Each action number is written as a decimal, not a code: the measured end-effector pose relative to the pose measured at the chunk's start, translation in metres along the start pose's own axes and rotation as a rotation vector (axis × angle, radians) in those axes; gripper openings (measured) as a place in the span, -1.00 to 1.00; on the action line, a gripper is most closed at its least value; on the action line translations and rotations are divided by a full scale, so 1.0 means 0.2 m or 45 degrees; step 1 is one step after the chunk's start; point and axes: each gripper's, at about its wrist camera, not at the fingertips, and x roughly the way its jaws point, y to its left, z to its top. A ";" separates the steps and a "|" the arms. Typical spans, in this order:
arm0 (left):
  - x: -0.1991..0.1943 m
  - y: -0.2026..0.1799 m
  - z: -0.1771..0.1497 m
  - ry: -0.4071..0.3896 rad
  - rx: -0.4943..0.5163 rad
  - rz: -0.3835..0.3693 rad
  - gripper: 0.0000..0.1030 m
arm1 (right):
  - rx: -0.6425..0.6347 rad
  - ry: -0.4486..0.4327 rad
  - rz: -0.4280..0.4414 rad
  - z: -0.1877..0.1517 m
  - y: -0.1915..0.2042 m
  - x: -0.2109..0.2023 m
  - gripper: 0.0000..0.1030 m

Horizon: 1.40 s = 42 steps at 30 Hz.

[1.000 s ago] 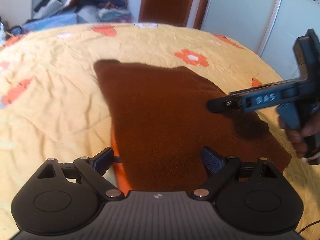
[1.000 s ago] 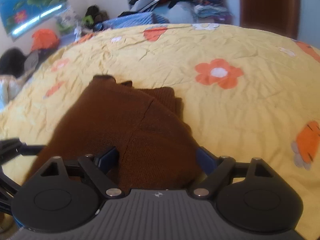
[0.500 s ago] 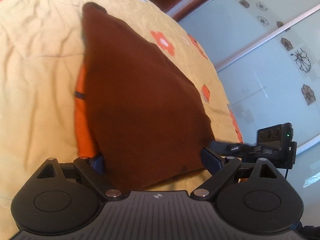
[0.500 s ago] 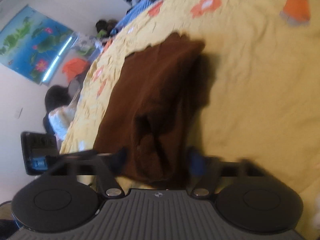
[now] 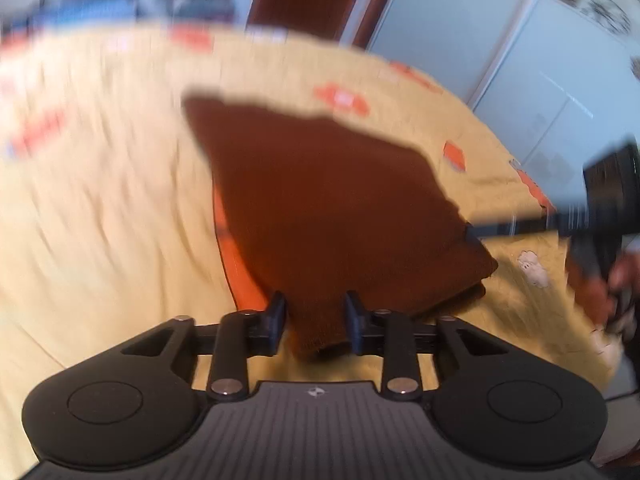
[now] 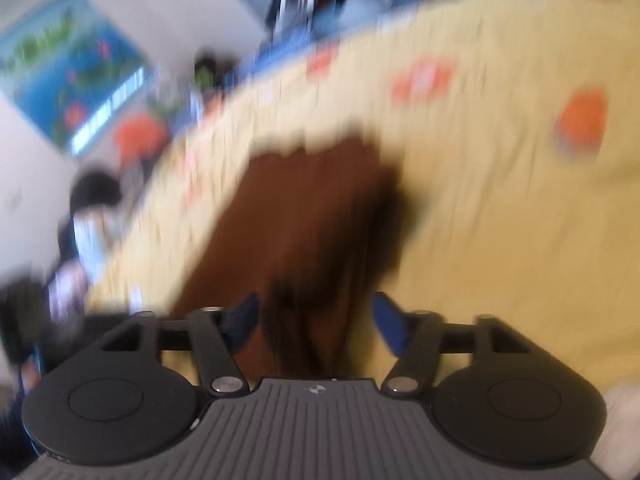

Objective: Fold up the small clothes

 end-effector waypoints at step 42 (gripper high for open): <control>0.15 -0.28 -0.06 -0.139 0.382 0.159 0.68 | -0.236 0.003 -0.203 0.32 0.17 0.44 0.14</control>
